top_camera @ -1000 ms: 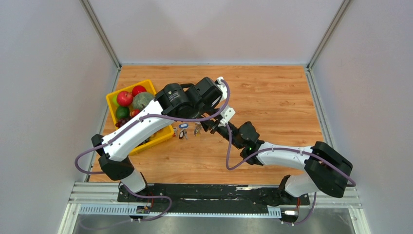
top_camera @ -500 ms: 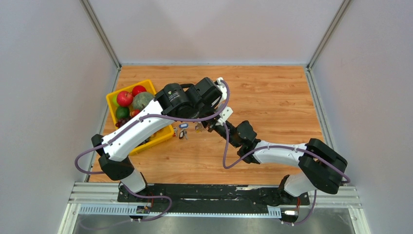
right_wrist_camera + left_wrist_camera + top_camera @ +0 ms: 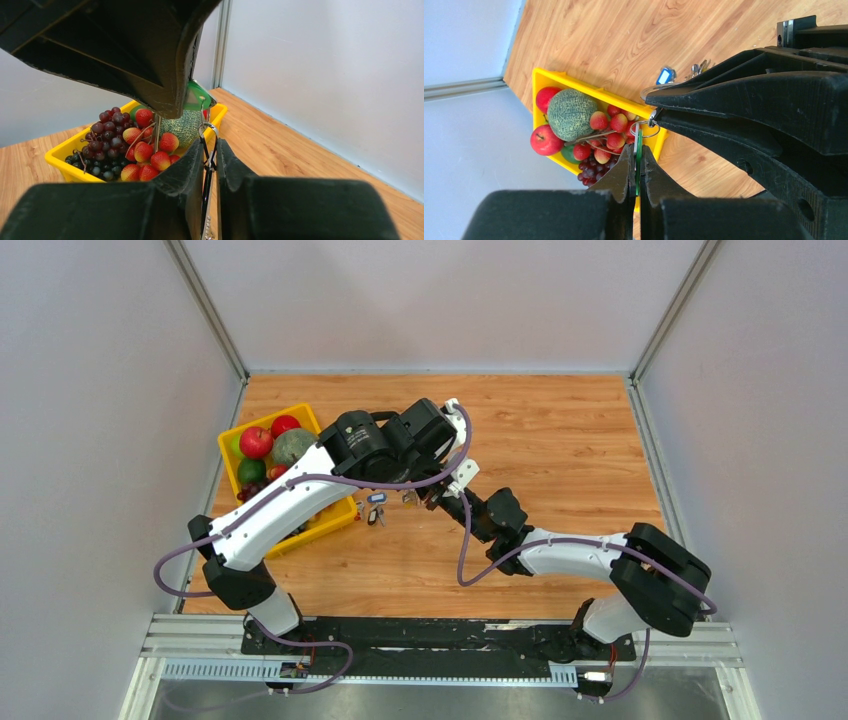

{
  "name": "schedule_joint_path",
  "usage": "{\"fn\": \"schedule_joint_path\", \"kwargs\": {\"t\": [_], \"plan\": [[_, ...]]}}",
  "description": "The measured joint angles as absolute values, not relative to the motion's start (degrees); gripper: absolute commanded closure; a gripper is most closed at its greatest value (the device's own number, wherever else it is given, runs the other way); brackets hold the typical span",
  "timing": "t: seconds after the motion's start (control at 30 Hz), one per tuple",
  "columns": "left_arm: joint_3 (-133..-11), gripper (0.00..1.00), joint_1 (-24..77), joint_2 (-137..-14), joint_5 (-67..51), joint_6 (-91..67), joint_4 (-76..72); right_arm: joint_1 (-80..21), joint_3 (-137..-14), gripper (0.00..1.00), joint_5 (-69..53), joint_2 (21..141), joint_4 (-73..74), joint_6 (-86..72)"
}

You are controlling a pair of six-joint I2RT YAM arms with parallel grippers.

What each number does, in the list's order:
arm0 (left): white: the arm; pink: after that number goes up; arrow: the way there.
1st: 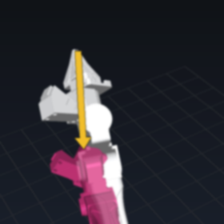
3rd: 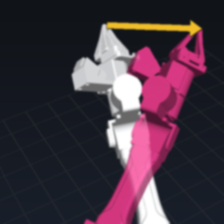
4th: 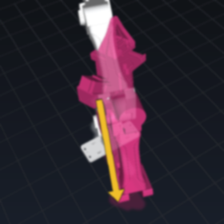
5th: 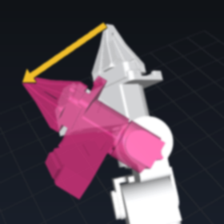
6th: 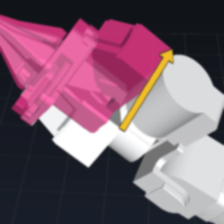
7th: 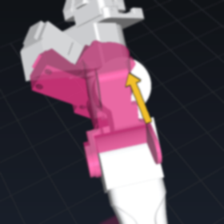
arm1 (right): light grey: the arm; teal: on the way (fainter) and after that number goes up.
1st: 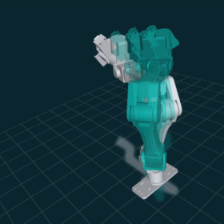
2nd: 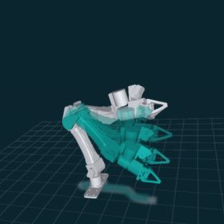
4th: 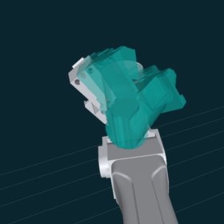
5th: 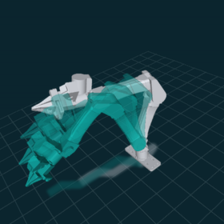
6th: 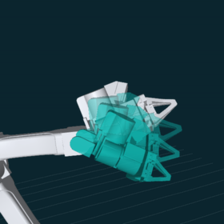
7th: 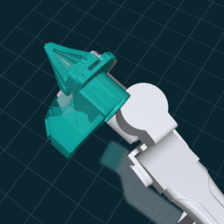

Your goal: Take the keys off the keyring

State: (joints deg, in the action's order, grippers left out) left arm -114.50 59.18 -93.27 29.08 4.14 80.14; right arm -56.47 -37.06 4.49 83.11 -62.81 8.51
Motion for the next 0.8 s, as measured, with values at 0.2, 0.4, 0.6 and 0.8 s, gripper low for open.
{"fn": "schedule_joint_path", "kwargs": {"t": [0.2, 0.4, 0.6, 0.8], "plan": [[-114.6, 1.00, 59.2, -93.3, 29.2, 4.1, 80.4, -56.5, -36.5, 1.00, 4.7, 82.8, -62.9, 8.1], [-114.6, 1.00, 59.2, -93.4, 29.0, 4.1, 80.5, -56.5, -34.7, 1.00, 5.0, 80.5, -62.7, 7.0], [-108.5, 1.00, 59.4, -90.9, 28.5, 4.2, 77.0, -55.4, -32.7, 1.00, 3.7, 77.4, -60.3, 3.6], [-98.4, 1.00, 59.5, -85.6, 25.6, 4.4, 69.5, -52.9, -32.0, 1.00, -1.2, 74.3, -56.0, -1.5]]}}
